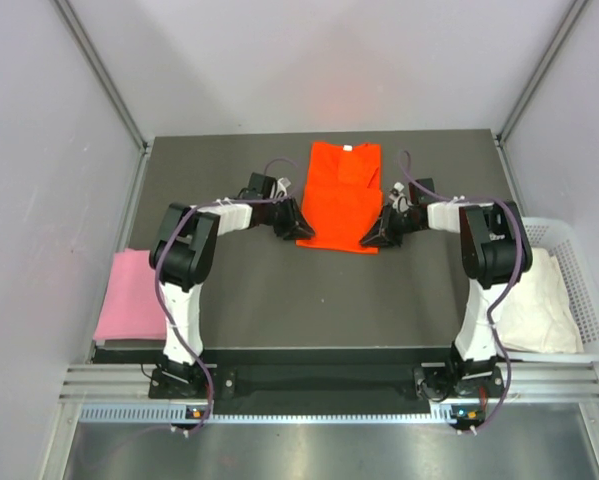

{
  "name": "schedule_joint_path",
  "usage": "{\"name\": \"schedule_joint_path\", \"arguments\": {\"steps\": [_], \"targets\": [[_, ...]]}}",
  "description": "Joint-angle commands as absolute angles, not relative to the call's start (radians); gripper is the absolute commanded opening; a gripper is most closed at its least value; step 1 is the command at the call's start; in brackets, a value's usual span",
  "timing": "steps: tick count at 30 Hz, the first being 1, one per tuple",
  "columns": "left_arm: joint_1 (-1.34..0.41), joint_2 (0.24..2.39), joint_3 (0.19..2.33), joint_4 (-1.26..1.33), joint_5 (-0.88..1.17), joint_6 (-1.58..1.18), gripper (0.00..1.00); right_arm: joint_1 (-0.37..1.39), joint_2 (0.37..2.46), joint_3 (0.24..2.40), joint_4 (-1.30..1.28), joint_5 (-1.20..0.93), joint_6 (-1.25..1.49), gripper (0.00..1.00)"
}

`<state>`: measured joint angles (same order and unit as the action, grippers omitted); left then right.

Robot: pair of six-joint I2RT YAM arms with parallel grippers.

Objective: Fold and stack the t-shirts
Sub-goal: Fold the tshirt

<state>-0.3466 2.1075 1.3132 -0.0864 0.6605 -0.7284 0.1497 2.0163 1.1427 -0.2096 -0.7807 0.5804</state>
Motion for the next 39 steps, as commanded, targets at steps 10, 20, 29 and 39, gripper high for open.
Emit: {"name": "schedule_joint_path", "arguments": {"steps": [10,20,29,39], "targets": [[-0.367,1.700,1.135,-0.147,0.512,-0.721,0.37,0.167,1.556,1.071,-0.488,-0.588,0.325,0.22],[-0.371,1.338,0.779,0.023,0.356,-0.925,0.68,0.219,1.353,1.107,-0.627,-0.431,0.256,1.00],[-0.373,1.259,0.629,0.164,0.273,-1.156,0.74,-0.026,1.299,0.905,-0.390,-0.675,0.538,1.00],[-0.380,1.469,0.557,0.416,0.272,-1.399,0.60,0.130,1.367,0.714,0.047,-0.531,0.874,1.00]]}}
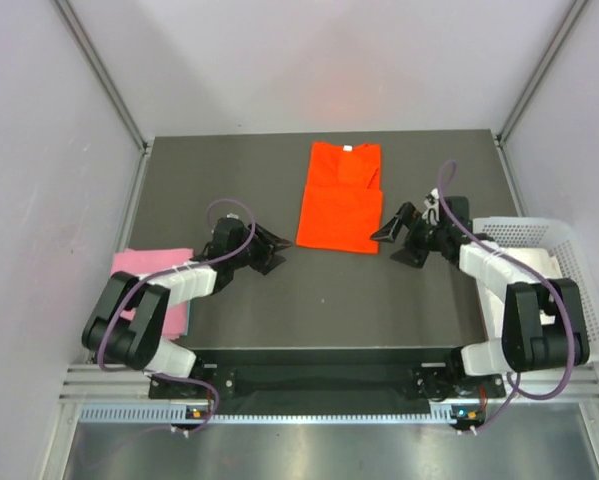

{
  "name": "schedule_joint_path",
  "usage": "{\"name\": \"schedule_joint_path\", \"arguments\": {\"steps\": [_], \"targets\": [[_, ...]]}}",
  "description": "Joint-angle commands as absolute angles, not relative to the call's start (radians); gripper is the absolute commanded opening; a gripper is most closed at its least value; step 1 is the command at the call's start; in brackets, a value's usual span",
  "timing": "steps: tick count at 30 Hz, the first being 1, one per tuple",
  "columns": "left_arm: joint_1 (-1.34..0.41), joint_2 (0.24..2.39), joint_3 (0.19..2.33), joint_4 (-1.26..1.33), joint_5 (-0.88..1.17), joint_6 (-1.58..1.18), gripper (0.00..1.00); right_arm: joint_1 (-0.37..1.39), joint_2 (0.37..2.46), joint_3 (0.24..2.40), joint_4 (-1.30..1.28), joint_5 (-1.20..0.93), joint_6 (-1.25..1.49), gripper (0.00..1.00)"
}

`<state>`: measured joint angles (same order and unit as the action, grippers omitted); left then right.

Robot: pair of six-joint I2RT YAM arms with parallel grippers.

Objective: Fold and stack the t-shirts
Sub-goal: Fold the tshirt

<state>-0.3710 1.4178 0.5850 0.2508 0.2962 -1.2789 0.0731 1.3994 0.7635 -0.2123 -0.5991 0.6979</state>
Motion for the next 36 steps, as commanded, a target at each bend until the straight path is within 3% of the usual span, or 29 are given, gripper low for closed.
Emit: {"name": "schedule_joint_path", "arguments": {"steps": [1,3,4,7,11,17,30,36], "targets": [[-0.383,1.480,0.558,0.414,0.253,-1.411,0.58,0.174,1.344,0.657,0.096,-0.487,0.917,0.98],[-0.402,1.509,0.564,0.426,0.201,-1.430,0.54,0.224,1.327,0.617,0.202,-0.335,1.024,0.91],[-0.408,1.519,0.595,0.382,0.186,-1.418,0.48,0.268,1.322,0.588,0.222,-0.293,1.057,0.83],[-0.428,1.569,0.694,0.221,0.117,-1.385,0.50,0.330,1.333,0.514,0.307,-0.174,1.193,0.62],[-0.439,1.640,0.713,0.250,0.086,-1.411,0.53,0.362,1.333,0.413,0.397,-0.022,1.368,0.58],[-0.448,1.704,0.715,0.334,0.048,-1.456,0.54,0.377,1.339,0.374,0.442,0.118,1.364,0.58],[-0.454,1.735,0.658,0.448,0.046,-1.477,0.53,0.377,1.534,0.361,0.569,0.123,1.442,0.52],[-0.454,1.735,0.670,0.448,0.066,-1.451,0.54,0.380,1.578,0.388,0.557,0.077,1.451,0.43]]}}
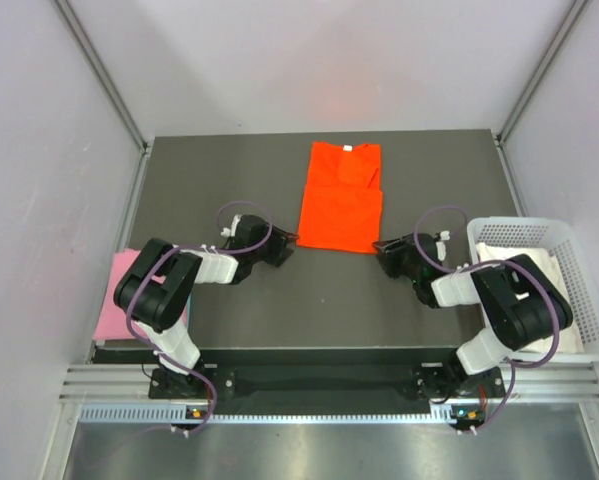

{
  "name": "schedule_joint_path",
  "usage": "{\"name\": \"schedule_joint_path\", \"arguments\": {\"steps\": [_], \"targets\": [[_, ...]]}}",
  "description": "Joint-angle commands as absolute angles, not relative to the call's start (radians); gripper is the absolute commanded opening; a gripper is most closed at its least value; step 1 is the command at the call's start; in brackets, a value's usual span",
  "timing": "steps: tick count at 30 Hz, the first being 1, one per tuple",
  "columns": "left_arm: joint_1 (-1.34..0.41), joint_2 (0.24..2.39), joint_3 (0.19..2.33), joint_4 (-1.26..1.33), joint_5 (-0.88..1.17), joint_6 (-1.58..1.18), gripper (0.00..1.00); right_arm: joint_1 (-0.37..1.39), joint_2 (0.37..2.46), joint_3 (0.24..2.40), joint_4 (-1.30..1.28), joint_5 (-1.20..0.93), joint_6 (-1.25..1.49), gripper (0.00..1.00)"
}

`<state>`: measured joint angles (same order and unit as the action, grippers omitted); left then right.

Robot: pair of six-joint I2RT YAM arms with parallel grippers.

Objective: Fold and stack the t-shirts
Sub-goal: Fold the tshirt

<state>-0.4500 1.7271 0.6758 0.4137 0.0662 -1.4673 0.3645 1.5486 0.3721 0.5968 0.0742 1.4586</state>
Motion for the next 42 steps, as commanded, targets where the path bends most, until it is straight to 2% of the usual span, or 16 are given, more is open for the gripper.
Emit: {"name": "schedule_joint_path", "arguments": {"steps": [1,6,8,11,15,22,26,29,38,41,42], "targets": [[-0.454,1.732,0.670,0.448,0.066,-1.448,0.54,0.382,1.577,0.391,0.540,0.077,1.450,0.43],[-0.454,1.736,0.669,0.451,0.071,-1.443,0.54,0.383,1.581,0.411,0.485,0.083,1.442,0.41],[-0.454,1.747,0.673,0.457,0.083,-1.439,0.56,0.382,1.604,0.414,0.498,0.081,1.440,0.36],[-0.454,1.762,0.686,0.462,0.098,-1.427,0.61,0.383,1.621,0.417,0.515,0.069,1.447,0.24],[-0.454,1.790,0.703,0.466,0.117,-1.413,0.58,0.382,1.620,0.442,0.482,0.064,1.433,0.00],[-0.454,1.807,0.719,0.422,0.124,-1.413,0.53,0.380,1.624,0.457,0.468,0.051,1.436,0.00],[-0.453,1.827,0.761,0.367,0.127,-1.376,0.43,0.380,1.628,0.449,0.477,0.054,1.450,0.00],[-0.449,1.833,0.764,0.354,0.107,-1.374,0.40,0.382,1.635,0.443,0.502,0.046,1.471,0.00],[-0.436,1.861,0.747,0.377,0.130,-1.400,0.35,0.380,1.641,0.446,0.502,0.041,1.476,0.00],[-0.428,1.864,0.744,0.382,0.138,-1.397,0.23,0.380,1.647,0.448,0.505,0.038,1.474,0.00],[-0.422,1.864,0.745,0.383,0.141,-1.394,0.15,0.380,1.649,0.449,0.505,0.037,1.473,0.00]]}}
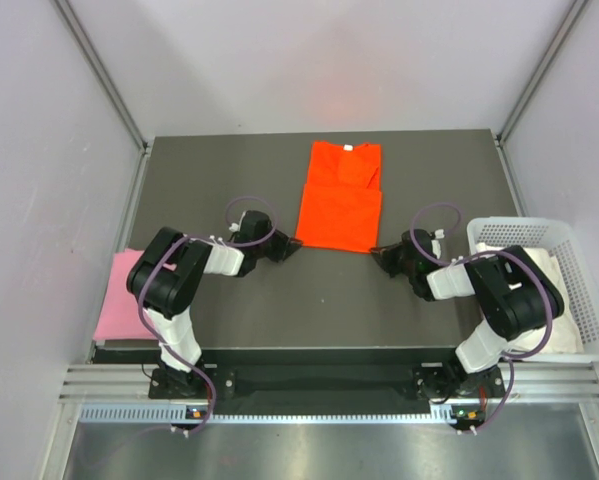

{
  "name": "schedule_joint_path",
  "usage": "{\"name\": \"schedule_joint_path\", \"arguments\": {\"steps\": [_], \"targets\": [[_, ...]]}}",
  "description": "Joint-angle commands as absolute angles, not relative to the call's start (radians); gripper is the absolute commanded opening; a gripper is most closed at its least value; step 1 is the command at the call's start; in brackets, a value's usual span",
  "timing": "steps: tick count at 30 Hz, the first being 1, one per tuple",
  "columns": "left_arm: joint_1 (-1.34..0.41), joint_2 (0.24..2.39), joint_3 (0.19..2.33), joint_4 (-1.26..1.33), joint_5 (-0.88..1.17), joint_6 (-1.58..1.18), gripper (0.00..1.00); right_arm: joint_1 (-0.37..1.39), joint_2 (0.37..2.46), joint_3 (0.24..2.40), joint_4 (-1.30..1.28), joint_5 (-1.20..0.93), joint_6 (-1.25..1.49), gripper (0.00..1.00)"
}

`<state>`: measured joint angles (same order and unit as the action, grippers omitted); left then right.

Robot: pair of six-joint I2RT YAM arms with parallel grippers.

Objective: Fold and stack the t-shirts
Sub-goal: Fold the tshirt

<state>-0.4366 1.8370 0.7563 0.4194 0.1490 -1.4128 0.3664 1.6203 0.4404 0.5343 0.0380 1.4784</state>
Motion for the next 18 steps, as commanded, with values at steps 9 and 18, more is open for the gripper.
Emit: {"name": "schedule_joint_path", "arguments": {"steps": [9,18], "targets": [[-0.405,1.832,0.761,0.322,0.205,-1.327,0.00,0.380,1.609,0.491,0.411,0.003,1.371,0.00],[-0.451,1.599,0.577,0.302,0.241,-1.342,0.00,0.387,1.384,0.414,0.247,-0.060,1.230,0.00]]}}
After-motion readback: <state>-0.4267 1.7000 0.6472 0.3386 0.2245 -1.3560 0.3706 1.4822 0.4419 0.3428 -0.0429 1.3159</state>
